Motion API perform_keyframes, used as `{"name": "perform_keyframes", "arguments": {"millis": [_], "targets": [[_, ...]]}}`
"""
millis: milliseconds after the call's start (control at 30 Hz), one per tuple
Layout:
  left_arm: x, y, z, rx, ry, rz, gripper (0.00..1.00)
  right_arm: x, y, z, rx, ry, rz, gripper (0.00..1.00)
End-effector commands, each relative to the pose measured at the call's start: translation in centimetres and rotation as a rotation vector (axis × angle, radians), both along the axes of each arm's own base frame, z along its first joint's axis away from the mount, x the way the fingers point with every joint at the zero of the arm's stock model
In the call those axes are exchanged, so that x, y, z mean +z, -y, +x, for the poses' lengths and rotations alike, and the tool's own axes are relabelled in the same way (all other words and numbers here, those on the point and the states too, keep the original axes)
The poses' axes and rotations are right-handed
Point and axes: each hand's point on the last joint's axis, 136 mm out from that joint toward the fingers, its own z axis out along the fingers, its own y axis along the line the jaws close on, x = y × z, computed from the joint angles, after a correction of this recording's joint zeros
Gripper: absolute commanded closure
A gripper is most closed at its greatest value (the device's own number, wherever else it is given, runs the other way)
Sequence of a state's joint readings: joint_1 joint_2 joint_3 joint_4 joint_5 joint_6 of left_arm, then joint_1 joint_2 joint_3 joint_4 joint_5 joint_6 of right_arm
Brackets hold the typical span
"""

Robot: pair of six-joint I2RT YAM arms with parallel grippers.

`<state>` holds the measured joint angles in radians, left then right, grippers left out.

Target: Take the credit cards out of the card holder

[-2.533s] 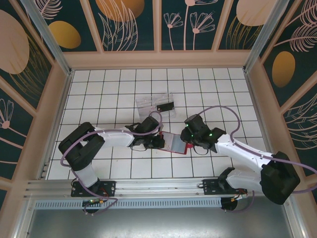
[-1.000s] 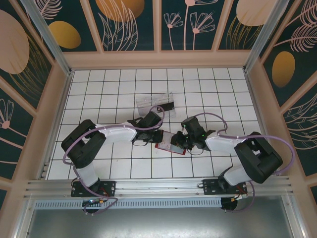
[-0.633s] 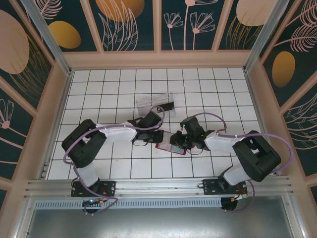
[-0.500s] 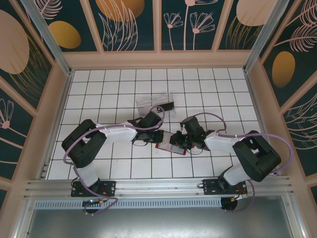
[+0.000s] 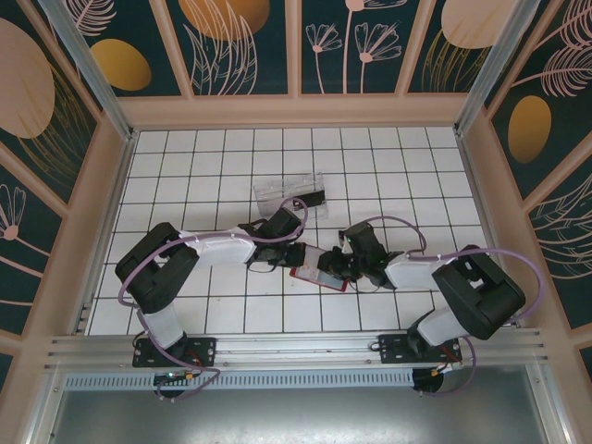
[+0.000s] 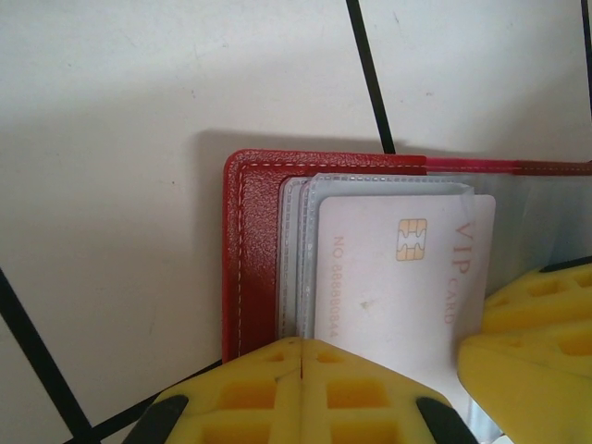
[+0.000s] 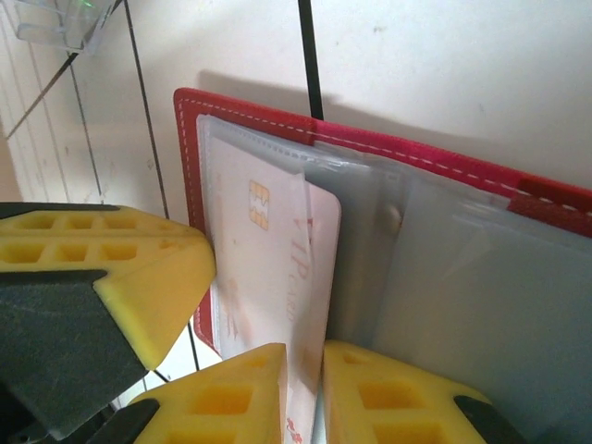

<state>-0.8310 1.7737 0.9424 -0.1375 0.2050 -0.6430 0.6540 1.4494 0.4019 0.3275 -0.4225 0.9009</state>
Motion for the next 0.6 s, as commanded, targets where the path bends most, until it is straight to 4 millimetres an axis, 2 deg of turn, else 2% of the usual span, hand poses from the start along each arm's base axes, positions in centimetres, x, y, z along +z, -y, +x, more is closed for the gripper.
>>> {"name": "perform_keyframes", "arguments": {"millis": [0, 333, 433, 567], "targets": [[-1.8, -1.4, -1.3, -0.006, -0.056, 0.056, 1.00, 1.0, -0.3, -0.1, -0.010, 0.025, 0.077, 0.82], [-1.8, -1.4, -1.3, 0.002, -0.060, 0.053, 1.00, 3.3, -0.3, -0.1, -0.013, 0.105, 0.150, 0.84], [-1.8, -1.3, -1.3, 0.002, -0.060, 0.049, 1.00, 3.3, -0.4, -0.2, -0.007, 0.108, 0.158, 0.84], [-1.8, -1.4, -1.3, 0.002, -0.063, 0.050, 1.00, 1.6, 0.2, -0.6, -0.032, 0.046, 0.108, 0.83]]}}
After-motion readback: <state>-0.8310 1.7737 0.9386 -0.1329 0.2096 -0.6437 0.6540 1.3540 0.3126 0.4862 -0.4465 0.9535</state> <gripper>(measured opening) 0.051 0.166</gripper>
